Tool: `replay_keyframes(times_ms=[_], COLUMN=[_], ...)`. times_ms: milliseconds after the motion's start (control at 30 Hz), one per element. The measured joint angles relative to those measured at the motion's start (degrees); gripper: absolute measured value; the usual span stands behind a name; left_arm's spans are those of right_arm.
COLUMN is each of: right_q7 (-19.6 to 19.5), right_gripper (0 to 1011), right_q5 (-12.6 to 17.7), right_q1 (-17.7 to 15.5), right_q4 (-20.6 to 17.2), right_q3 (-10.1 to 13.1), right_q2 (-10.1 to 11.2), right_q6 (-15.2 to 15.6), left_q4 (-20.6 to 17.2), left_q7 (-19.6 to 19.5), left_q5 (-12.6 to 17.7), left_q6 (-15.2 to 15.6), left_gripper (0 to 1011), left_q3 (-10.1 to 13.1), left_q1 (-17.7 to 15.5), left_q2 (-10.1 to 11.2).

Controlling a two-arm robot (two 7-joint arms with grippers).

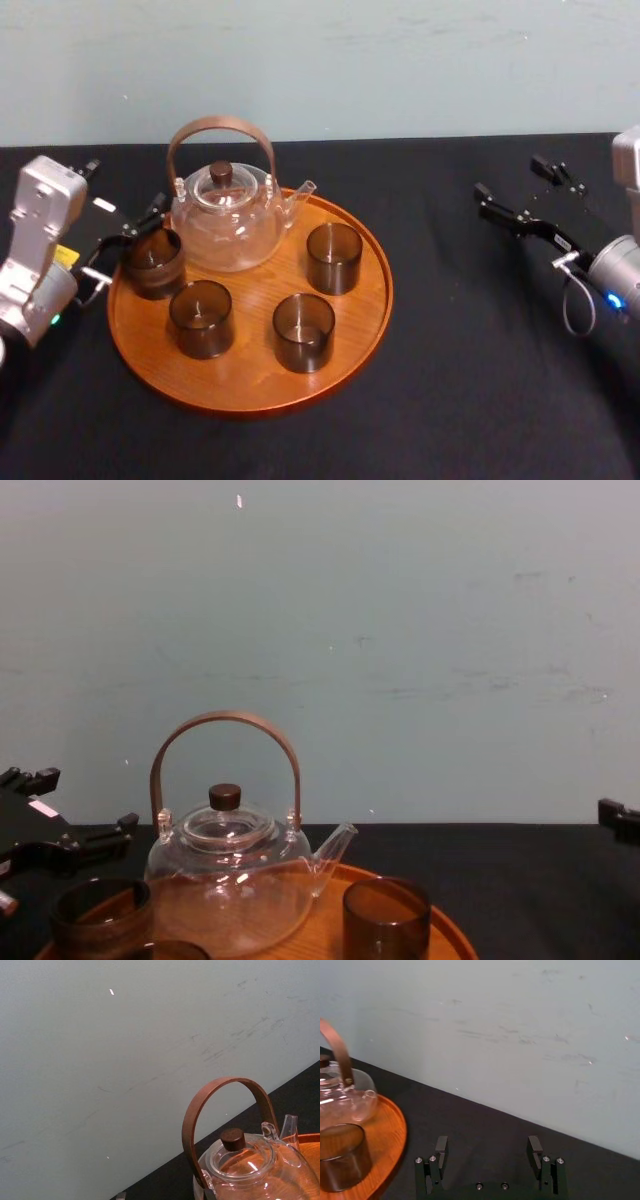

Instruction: Pick up the glass from the table and place it on the tray.

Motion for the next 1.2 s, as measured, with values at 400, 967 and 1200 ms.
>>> replay_keyframes(times_ms=[400,967,1200], right_q7=[-1.29,0.79,1.31], right_gripper=[1002,1002,1002], right_q5=[-2.04,-3.55,-4.32], right_q1=[-0.55,-1.04,-1.10], right_q4=[3.47,7.27,7.54], right_q3=[0.92,1.95,2.39], right_q2=[-3.03,-6.53,-7.12], right_q6=[-1.62,-5.05,-4.94], left_q4=[0.00,0.00,0.00], left_q7=[0.00,0.00,0.00], left_q5=[0.00,0.00,0.00], left_q6=[0.00,0.00,0.00], left_gripper=[1001,1001,1001], left_q3=[0.00,0.00,0.00], left_q1=[0.00,0.00,0.00], left_q2=[0.00,0.00,0.00])
